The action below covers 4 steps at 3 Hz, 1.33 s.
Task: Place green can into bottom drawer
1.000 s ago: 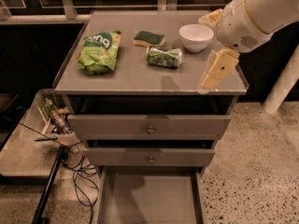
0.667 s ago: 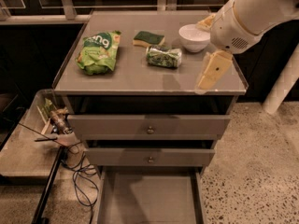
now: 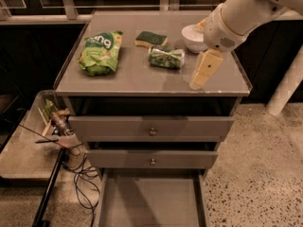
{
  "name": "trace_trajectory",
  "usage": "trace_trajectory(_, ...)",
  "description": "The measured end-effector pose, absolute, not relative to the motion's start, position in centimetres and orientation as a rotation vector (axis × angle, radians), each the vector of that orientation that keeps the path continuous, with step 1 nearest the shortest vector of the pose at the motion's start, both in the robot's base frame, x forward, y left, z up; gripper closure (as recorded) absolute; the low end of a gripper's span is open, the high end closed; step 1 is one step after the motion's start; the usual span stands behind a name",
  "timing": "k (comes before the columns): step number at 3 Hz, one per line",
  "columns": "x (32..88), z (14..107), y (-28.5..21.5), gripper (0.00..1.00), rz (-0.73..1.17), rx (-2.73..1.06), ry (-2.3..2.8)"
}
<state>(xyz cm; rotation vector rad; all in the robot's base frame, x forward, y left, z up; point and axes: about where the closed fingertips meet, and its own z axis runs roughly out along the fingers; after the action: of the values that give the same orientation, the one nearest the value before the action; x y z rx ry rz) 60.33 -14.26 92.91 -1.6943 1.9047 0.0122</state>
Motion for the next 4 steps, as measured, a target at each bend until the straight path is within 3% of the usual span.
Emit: trace_trajectory(4, 69.0, 92.0, -11.3, 0.0, 0.063, -1.671, 1.759)
